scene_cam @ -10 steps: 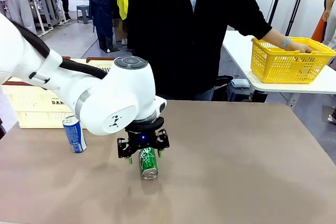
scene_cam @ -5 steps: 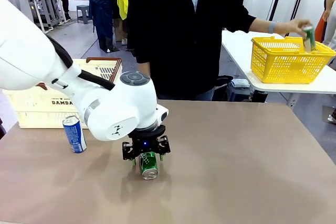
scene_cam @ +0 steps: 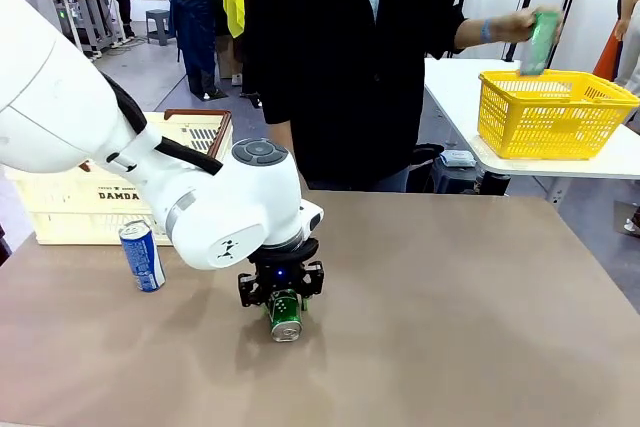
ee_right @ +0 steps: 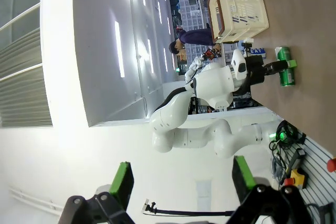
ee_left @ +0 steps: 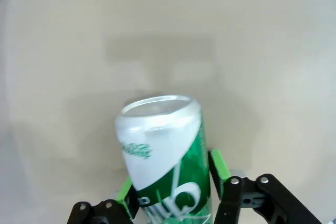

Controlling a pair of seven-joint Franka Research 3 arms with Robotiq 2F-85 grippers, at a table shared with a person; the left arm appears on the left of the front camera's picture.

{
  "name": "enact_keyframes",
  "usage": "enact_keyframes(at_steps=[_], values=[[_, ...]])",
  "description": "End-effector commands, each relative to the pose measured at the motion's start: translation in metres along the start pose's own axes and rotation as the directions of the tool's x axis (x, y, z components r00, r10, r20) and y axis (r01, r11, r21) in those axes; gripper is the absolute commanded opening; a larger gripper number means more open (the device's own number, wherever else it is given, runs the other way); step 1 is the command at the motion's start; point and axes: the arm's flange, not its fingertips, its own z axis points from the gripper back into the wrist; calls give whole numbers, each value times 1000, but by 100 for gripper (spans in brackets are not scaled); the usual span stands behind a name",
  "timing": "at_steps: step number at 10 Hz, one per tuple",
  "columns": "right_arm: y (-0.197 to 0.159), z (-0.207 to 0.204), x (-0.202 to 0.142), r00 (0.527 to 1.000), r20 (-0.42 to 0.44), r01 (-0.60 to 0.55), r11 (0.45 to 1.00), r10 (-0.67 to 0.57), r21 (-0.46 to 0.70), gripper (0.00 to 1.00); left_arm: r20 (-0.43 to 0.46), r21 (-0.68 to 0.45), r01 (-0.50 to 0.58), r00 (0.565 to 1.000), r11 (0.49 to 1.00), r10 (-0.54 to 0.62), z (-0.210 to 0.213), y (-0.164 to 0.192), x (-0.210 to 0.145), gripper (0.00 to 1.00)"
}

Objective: Place the drinks into the Shopping basket.
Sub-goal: Pick up one drink and place it into the Shopping basket.

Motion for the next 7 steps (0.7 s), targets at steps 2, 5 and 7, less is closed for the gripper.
enact_keyframes(at_steps=[2, 5, 7], values=[[8, 1, 0, 1000, 3, 20, 1000, -20, 8, 100, 25, -5, 7, 1000, 1000, -6, -4, 0, -4, 0], [8, 1, 0, 1000, 3, 20, 1000, -20, 8, 100, 38, -30, 15, 999, 999, -14, 10, 2, 0, 0], [8, 1, 0, 1000, 3, 20, 1000, -20, 8, 100, 52, -107, 47, 998, 993, -41, 54, 11, 13, 0]])
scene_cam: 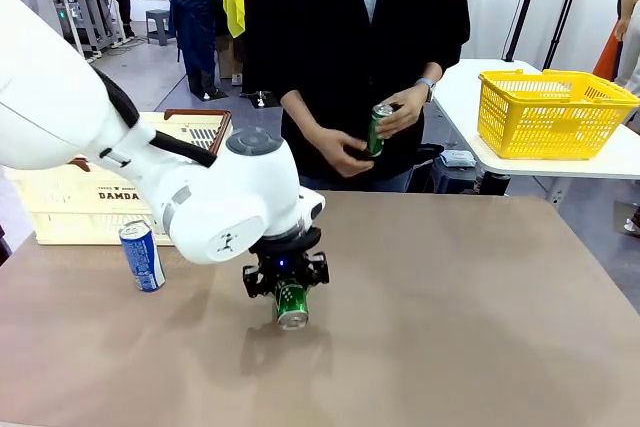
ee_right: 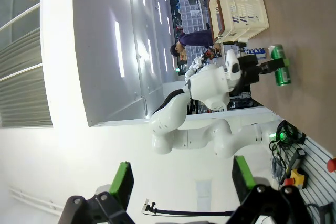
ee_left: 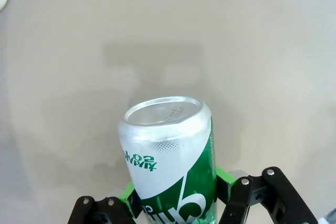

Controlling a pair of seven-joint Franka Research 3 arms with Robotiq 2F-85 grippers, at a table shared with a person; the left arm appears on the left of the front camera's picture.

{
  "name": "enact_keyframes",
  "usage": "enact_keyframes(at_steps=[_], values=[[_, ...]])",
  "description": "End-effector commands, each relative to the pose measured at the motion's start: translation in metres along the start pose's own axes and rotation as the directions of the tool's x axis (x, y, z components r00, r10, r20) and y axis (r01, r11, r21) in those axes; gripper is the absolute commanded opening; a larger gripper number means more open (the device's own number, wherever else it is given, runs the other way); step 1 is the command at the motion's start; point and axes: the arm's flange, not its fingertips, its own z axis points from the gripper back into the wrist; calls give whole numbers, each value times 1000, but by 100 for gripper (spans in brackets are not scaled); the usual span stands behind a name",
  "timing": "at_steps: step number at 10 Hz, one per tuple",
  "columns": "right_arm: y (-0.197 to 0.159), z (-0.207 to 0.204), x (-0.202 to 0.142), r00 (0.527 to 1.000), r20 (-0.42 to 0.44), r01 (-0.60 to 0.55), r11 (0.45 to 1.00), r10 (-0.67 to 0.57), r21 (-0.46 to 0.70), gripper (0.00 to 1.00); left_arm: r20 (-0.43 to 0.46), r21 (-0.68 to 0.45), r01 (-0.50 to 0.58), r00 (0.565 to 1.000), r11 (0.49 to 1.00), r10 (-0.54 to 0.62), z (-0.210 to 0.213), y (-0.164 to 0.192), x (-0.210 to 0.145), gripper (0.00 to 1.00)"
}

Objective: Place the drinks into the Shopping basket.
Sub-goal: Pick up one drink and place it into the Shopping basket.

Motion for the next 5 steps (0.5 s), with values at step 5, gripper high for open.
enact_keyframes(at_steps=[5], values=[[8, 1, 0, 1000, 3, 20, 1000, -20, 8, 100, -15, -295, 503, 848, 812, -530, 216, 87, 16, 0]])
